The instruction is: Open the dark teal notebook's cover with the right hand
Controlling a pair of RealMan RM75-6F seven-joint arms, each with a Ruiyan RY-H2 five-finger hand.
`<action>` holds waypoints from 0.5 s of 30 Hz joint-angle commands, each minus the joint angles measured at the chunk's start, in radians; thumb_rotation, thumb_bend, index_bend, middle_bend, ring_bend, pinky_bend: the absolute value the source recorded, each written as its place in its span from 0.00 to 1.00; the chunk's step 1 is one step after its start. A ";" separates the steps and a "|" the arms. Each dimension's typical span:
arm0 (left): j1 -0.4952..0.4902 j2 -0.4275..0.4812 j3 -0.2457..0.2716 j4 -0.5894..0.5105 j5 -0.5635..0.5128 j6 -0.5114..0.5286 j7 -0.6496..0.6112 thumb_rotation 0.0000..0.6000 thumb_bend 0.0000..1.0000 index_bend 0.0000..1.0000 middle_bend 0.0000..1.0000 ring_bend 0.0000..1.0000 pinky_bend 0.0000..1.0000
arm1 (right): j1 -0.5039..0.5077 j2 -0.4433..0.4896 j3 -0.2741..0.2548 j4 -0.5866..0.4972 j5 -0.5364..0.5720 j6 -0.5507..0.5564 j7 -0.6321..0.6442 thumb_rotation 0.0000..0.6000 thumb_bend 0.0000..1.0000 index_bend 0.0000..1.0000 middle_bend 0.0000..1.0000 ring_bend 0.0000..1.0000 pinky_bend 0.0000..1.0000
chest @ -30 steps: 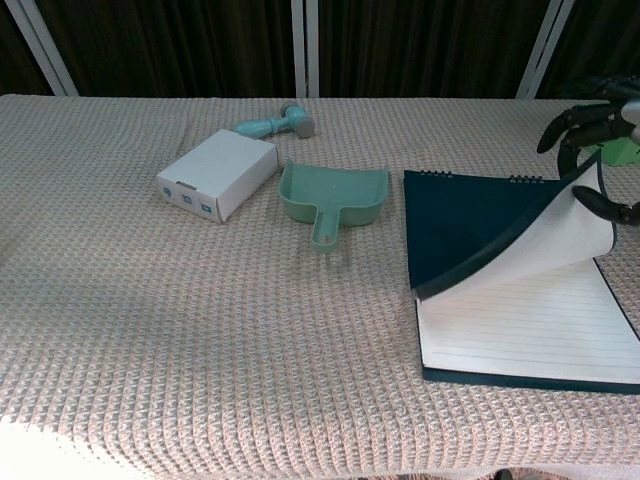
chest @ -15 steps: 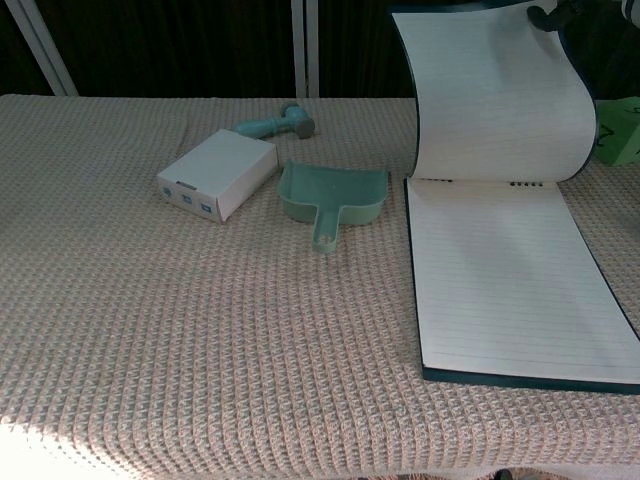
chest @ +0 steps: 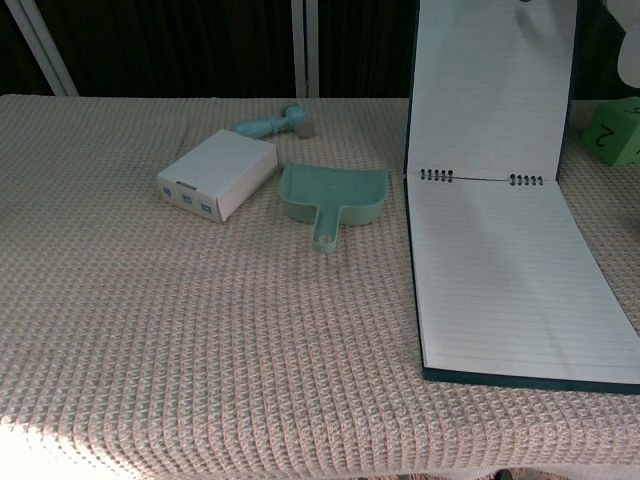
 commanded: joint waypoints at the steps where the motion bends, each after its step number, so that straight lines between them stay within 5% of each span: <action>1: -0.005 -0.002 0.000 -0.002 0.003 -0.003 0.006 1.00 0.07 0.10 0.12 0.07 0.13 | -0.047 0.039 -0.049 -0.069 -0.062 0.121 0.053 1.00 0.31 0.00 0.00 0.00 0.00; 6: -0.002 -0.003 0.000 -0.008 0.006 0.007 0.008 1.00 0.07 0.10 0.12 0.07 0.13 | -0.173 0.159 -0.128 -0.324 -0.148 0.262 0.102 1.00 0.32 0.00 0.00 0.00 0.00; 11: 0.002 -0.003 0.001 -0.011 0.007 0.014 0.010 1.00 0.07 0.10 0.12 0.07 0.13 | -0.425 0.471 -0.301 -0.878 -0.260 0.409 0.007 1.00 0.30 0.00 0.00 0.00 0.00; 15: 0.005 -0.003 0.003 -0.013 0.015 0.026 0.012 1.00 0.07 0.10 0.12 0.07 0.13 | -0.618 0.638 -0.423 -1.173 -0.282 0.550 -0.124 1.00 0.28 0.00 0.00 0.00 0.00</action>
